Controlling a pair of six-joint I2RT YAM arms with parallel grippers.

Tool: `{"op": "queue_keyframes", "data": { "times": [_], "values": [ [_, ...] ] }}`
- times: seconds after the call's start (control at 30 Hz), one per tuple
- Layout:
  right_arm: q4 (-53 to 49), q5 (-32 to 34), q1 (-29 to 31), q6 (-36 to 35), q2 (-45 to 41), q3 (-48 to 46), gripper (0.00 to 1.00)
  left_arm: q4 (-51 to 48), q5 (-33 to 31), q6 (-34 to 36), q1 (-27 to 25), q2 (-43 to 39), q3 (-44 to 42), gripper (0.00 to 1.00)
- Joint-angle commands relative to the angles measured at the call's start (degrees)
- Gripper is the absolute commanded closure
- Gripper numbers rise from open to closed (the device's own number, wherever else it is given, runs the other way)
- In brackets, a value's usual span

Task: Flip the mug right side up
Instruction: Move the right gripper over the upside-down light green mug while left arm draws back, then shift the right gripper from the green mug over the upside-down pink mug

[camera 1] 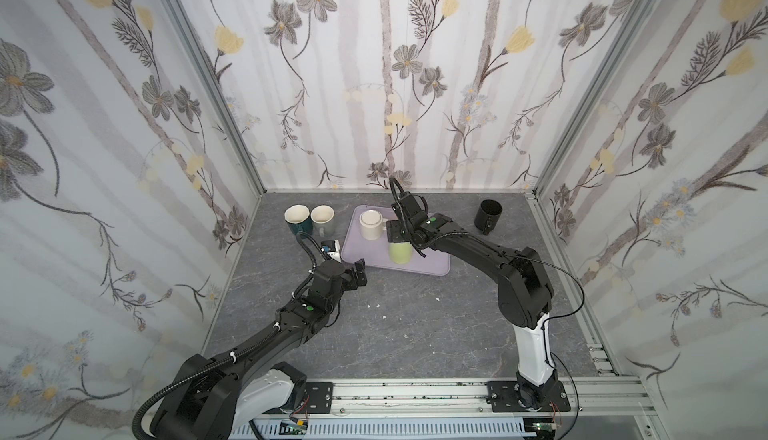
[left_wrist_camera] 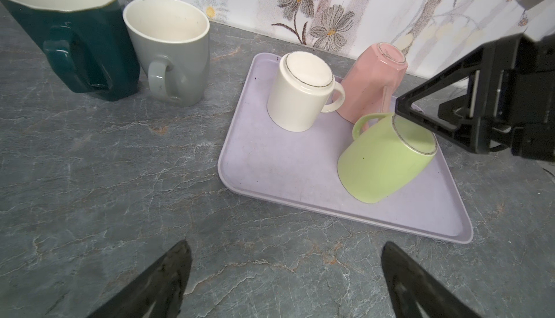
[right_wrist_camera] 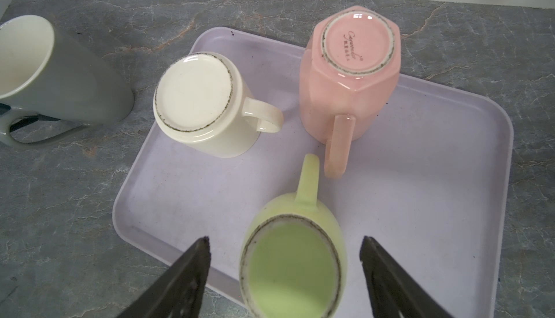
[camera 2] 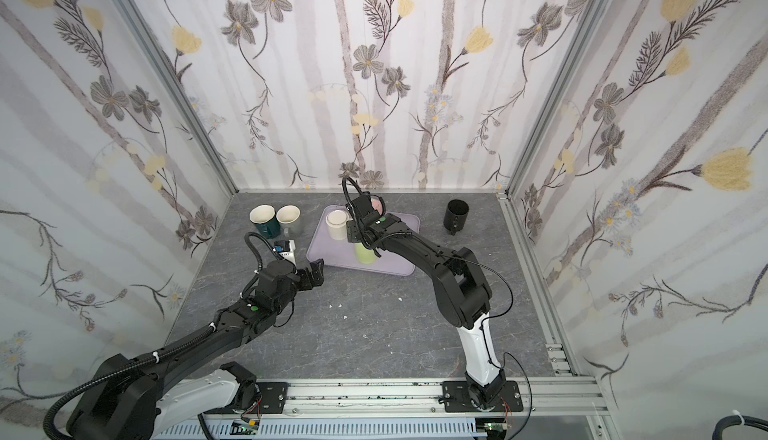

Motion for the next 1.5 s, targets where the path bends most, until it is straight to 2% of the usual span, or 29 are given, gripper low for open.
{"op": "queue_keyframes", "data": {
  "times": [0.0,0.3,0.77,1.07,1.47],
  "values": [
    [-0.1,0.76,-0.01,-1.78,0.95,1.7,0.24,1.6,-0.65,-0.82,0.08,-0.4,0.04,0.0],
    [-5.46,0.6,-0.69,-3.36,5.28,7.81,0.25,1.5,-0.94,-1.01,0.25,-0.36,0.04,0.0],
    [-10.15,4.42,-1.19,-3.81,6.09,7.44,0.28,1.49,-0.82,-1.21,0.38,-0.07,0.08,0.0],
    [-9.99,6.66,-3.14,-3.59,2.01,2.15,0.31,1.5,-0.7,-1.44,0.55,0.11,0.0,0.0],
    [-5.96,8.19,-6.05,-3.83,-5.56,-10.11,0.32,1.97,-0.3,-1.78,0.73,1.29,0.04,0.0]
  ]
}}
